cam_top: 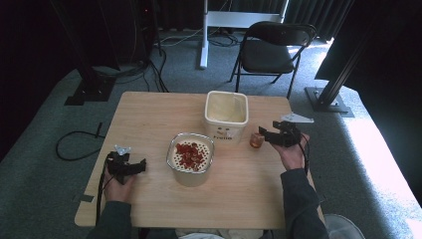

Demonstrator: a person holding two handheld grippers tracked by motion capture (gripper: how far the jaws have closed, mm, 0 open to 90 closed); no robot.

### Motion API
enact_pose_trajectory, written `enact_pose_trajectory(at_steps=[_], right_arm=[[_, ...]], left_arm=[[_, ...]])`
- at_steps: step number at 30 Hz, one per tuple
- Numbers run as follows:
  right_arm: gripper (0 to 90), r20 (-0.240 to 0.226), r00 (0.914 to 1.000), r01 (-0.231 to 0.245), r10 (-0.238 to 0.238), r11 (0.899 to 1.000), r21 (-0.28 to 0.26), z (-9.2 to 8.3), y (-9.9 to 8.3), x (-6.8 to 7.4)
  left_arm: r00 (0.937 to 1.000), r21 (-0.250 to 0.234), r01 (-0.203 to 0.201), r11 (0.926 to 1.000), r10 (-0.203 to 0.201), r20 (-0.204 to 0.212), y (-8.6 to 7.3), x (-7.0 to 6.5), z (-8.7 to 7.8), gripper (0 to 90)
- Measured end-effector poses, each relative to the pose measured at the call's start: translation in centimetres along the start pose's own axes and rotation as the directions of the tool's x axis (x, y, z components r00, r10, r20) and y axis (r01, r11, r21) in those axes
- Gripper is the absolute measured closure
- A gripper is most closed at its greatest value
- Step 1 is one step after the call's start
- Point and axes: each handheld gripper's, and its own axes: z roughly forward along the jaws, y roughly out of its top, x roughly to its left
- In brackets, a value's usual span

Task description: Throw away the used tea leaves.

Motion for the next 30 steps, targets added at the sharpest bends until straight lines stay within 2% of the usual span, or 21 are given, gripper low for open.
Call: enact_pose_trajectory(at_steps=[4, 8, 17, 20, 27, 30], right_arm=[[20.2, 0.031, 0.9994, 0.012, -0.013, 1.0, 0.012, 0.1, -1.3, 0.0], [14.3, 0.024, 0.9997, 0.002, -0.002, 1.0, 0.004, 0.6, -2.9, -0.2], [13.2, 0.049, 0.9988, 0.0, 0.0, 1.0, 0.01, 2.9, -4.5, -0.6], [13.9, 0.031, 0.9994, -0.019, 0.018, 0.999, 0.026, 4.1, -5.2, -1.1], [14.7, 0.032, 0.9995, 0.004, -0.005, 1.0, 0.011, 5.4, -5.5, -1.4], [15.5, 0.041, 0.9991, -0.002, 0.002, 1.0, 0.011, 6.1, -5.8, -1.7]], left_arm=[[1.0, 0.0, 0.0, 1.0, 0.0, 0.0, 0.0, 0.0, 0.0, 9.3], [1.0, 0.0, 0.0, 1.0, 0.0, 0.0, 0.0, 0.0, 0.0, 9.3], [1.0, 0.0, 0.0, 1.0, 0.0, 0.0, 0.0, 0.0, 0.0, 9.3], [1.0, -0.001, 0.0, 1.0, 0.0, 0.0, 0.0, 0.0, 0.0, 9.3], [1.0, 0.0, 0.0, 1.0, 0.0, 0.0, 0.0, 0.0, 0.0, 9.3], [1.0, 0.0, 0.0, 1.0, 0.0, 0.0, 0.0, 0.0, 0.0, 9.3]])
